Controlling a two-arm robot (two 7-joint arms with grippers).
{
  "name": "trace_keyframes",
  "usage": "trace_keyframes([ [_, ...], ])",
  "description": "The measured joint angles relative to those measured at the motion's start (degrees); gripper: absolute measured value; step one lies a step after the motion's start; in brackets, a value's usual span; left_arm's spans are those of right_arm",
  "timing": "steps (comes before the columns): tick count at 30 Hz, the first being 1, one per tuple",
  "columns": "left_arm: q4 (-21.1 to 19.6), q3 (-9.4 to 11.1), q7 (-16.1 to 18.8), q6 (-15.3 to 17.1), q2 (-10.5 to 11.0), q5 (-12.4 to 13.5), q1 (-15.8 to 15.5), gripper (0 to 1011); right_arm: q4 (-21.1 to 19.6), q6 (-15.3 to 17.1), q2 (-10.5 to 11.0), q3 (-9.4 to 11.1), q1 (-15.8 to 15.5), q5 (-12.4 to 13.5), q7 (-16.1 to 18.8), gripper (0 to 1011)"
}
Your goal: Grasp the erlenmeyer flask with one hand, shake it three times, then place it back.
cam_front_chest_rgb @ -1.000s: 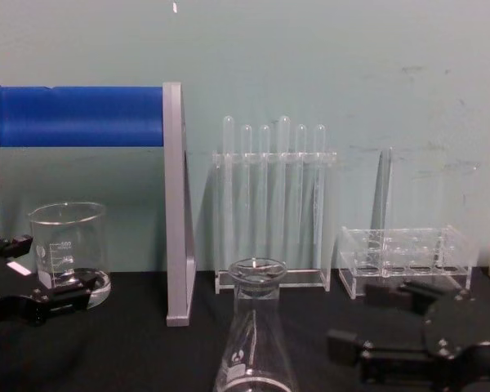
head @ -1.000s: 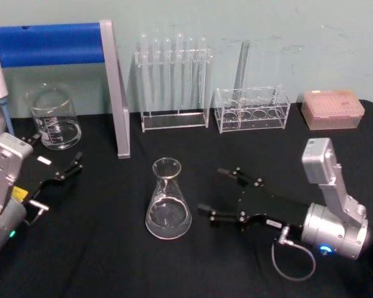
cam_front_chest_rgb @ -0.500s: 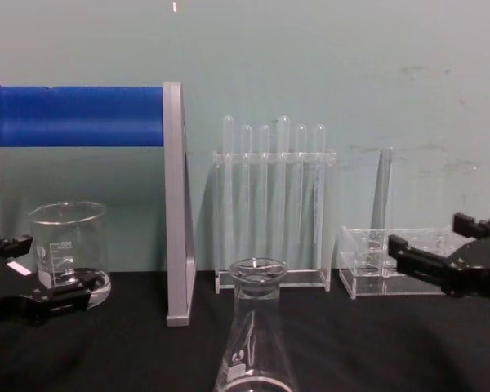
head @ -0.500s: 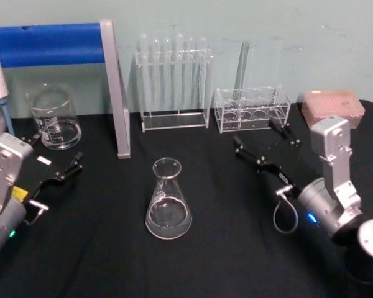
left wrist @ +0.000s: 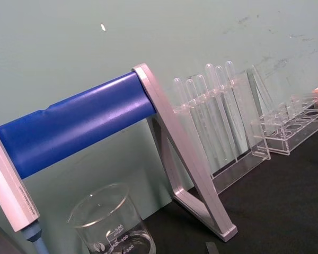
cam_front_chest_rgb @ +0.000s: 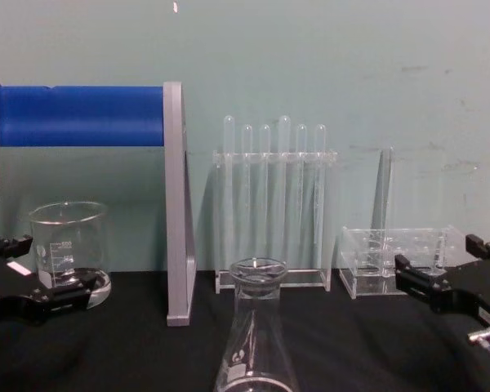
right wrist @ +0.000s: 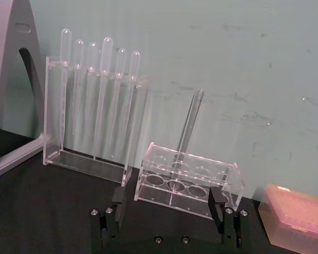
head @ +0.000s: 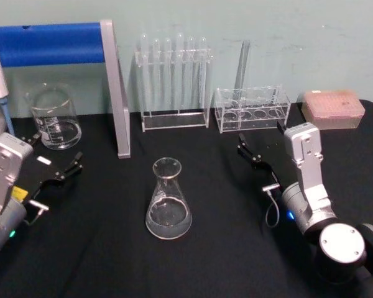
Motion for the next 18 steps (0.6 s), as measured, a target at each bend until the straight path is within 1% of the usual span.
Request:
trace_keyframes([
  [11, 0.0, 0.0, 0.0, 0.0, 0.0, 0.0, 0.0, 1001, 1.11, 1.76, -0.67, 0.66, 0.3, -1.19, 1.28, 1000],
  [18, 0.0, 0.0, 0.0, 0.0, 0.0, 0.0, 0.0, 1001, 1.1, 1.75, -0.66, 0.66, 0.3, -1.17, 1.26, 1000],
])
